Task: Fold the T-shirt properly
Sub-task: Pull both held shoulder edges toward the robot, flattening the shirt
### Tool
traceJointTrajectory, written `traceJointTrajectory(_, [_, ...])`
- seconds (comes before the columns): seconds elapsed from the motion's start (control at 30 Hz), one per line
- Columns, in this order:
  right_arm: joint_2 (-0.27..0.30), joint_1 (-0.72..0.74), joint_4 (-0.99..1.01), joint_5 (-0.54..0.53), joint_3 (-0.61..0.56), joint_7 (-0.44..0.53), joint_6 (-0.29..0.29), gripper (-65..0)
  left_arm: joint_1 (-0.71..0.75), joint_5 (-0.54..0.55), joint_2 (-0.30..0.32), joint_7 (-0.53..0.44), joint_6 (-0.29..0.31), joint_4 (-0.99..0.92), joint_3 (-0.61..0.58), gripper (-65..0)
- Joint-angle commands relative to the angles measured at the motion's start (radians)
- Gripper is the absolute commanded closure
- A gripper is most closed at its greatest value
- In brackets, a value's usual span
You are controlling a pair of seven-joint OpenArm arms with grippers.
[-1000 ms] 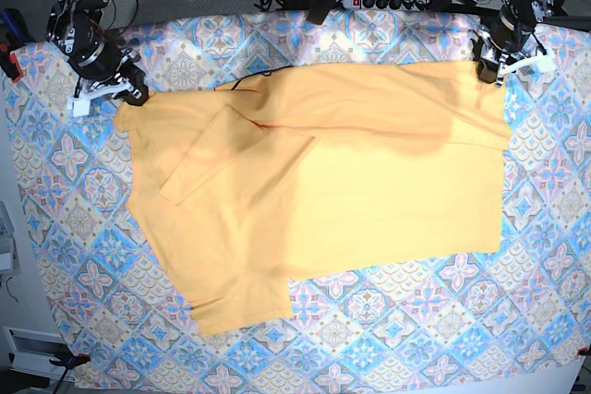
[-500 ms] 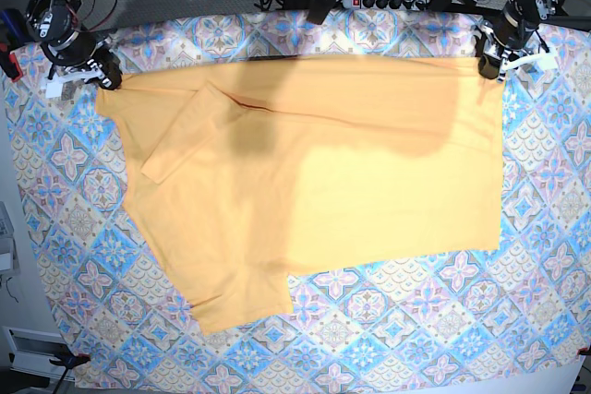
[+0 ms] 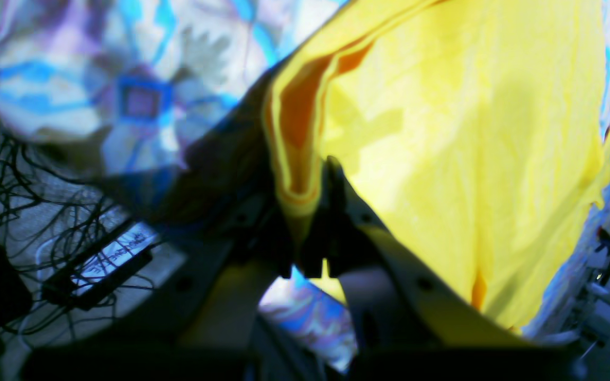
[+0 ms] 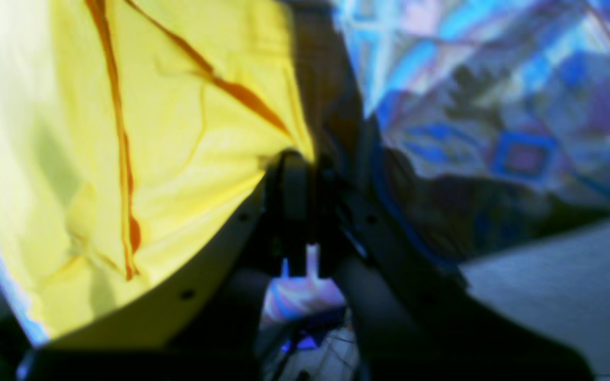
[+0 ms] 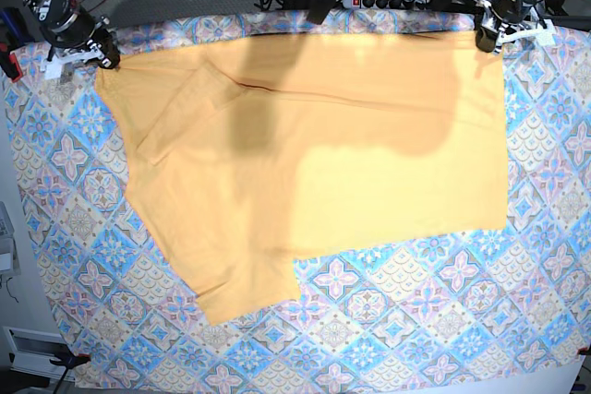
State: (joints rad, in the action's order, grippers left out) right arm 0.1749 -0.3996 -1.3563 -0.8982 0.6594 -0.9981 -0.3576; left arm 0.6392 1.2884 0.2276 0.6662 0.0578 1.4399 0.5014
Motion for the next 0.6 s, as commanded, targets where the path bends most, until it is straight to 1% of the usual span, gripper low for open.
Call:
traceJointTrajectory(0.0, [0.022, -0.008, -0.038, -0.017, 0.010, 0.020, -0.004, 0.0, 0.017, 0.000, 0.014, -0.016, 0.003, 0.014, 0.009, 0.0])
traceJointTrajectory(0.13, [0.024, -0.035, -0.071, -0.017, 0.012, 0.022, -0.004, 0.0, 0.024, 0.000, 0.013, -0.016, 0.003, 0.014, 0.009, 0.0])
traceJointTrajectory(0.43, [0.024, -0.075, -0.076, -0.017, 0.013, 0.026, -0.004, 0.0, 0.040, 0.000, 0.016, -0.015, 0.003, 0.014, 0.009, 0.0])
traceJointTrajectory(0.57, [0.024, -0.075, -0.076, -0.017, 0.013, 0.026, -0.004, 0.0, 0.038, 0.000, 0.016, 0.054, 0.003, 0.014, 0.013, 0.0])
